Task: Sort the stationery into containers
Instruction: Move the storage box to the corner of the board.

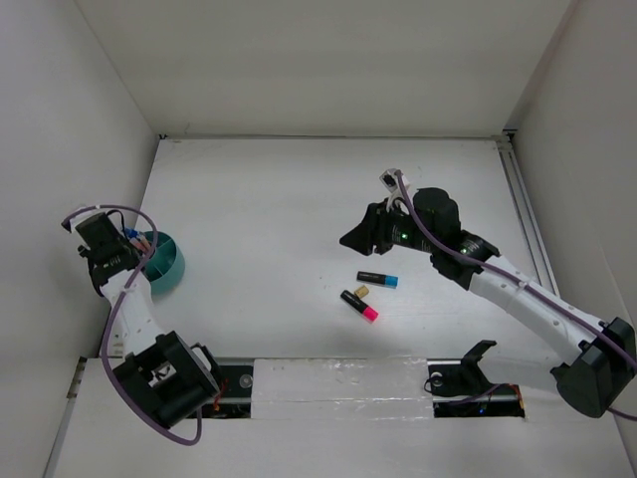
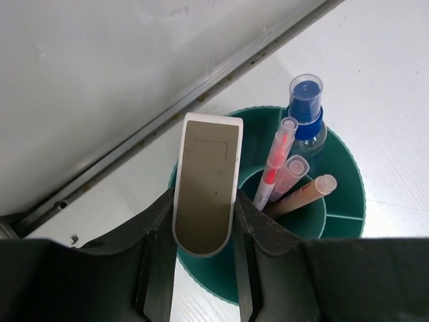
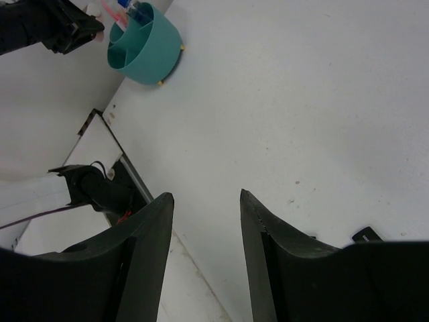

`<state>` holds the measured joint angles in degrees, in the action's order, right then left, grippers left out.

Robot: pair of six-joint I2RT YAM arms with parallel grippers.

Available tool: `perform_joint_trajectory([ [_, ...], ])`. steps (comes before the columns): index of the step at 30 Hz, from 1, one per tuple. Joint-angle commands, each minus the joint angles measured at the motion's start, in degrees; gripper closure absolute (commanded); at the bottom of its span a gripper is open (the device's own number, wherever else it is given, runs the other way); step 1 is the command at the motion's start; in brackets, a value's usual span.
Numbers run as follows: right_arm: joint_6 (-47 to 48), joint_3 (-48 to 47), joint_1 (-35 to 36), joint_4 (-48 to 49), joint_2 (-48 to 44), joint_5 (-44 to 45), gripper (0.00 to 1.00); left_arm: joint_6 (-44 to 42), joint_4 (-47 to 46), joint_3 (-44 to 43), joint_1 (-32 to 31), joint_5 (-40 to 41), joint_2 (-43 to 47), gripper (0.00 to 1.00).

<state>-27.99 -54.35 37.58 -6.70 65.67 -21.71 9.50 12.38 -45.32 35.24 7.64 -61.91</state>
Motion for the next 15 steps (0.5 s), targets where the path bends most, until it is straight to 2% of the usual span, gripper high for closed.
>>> perform_joint_trajectory([
  [1, 1.2, -0.2, 0.5, 3.4, 0.7, -1.5, 0.5, 3.8, 0.7, -0.6, 0.4, 0.8, 0.0, 1.0],
  [10, 1.7, -0.2, 0.5, 3.4, 1.3, -1.5, 0.5, 7.9, 2.6, -1.3, 0.4, 1.9, -1.5, 1.0],
  [15, 1.7, -0.2, 0.5, 3.4, 1.3, -1.5, 0.5, 10.9, 5.0, -1.0, 0.4, 2.4, 3.5, 1.0],
])
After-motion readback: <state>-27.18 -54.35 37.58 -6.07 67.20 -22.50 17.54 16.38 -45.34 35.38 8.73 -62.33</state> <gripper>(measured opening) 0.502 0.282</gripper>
